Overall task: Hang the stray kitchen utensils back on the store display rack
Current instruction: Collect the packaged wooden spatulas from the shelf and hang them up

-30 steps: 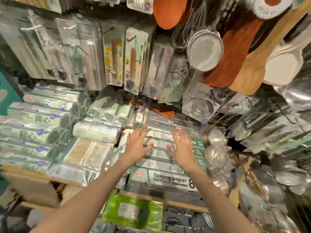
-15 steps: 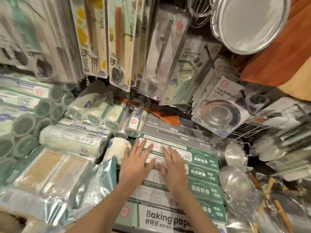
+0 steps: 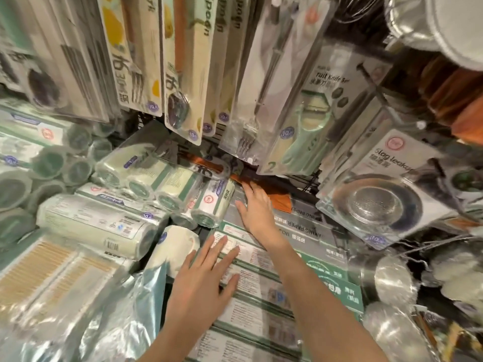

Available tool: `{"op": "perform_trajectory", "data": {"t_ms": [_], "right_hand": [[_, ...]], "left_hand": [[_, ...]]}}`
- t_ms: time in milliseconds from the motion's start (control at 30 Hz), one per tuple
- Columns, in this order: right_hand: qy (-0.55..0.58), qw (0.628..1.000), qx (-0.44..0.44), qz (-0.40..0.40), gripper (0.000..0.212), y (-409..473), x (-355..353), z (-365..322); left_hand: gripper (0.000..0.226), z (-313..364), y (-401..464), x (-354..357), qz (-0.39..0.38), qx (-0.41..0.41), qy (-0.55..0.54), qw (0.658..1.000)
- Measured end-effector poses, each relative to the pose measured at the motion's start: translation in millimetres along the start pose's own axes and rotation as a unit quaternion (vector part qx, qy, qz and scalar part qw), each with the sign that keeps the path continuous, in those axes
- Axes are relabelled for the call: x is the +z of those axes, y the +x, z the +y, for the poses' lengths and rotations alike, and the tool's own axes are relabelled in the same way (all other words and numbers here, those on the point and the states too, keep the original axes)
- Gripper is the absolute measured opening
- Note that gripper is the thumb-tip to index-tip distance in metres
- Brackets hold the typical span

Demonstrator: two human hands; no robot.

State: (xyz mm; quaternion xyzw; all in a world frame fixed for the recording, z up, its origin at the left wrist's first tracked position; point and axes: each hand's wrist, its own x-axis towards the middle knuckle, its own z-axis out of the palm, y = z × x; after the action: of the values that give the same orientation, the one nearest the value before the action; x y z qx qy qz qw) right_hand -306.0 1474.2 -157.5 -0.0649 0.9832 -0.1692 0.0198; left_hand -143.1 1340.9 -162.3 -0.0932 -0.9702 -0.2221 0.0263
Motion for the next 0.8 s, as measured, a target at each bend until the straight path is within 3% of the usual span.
{"op": "perform_trajectory", "data": {"t_ms": [233, 533, 800], "right_hand": [[-0.023, 1.000, 0.014, 0.010, 0.043, 36, 6, 2], [-0.060, 0.995, -0.078, 0.017, 0.034, -12, -19, 12], [-0.004, 1.000, -0.006, -0.009, 0.041, -90, -57, -9]], "left_hand": [[0.047, 1, 2, -3, 0.007, 0.007, 0.009, 1.000], [0.058, -1, 3, 0, -0.022, -0.009, -0.015, 1.000], [0.052, -1, 1, -6, -0.041, -0.010, -0.051, 0.998]]}}
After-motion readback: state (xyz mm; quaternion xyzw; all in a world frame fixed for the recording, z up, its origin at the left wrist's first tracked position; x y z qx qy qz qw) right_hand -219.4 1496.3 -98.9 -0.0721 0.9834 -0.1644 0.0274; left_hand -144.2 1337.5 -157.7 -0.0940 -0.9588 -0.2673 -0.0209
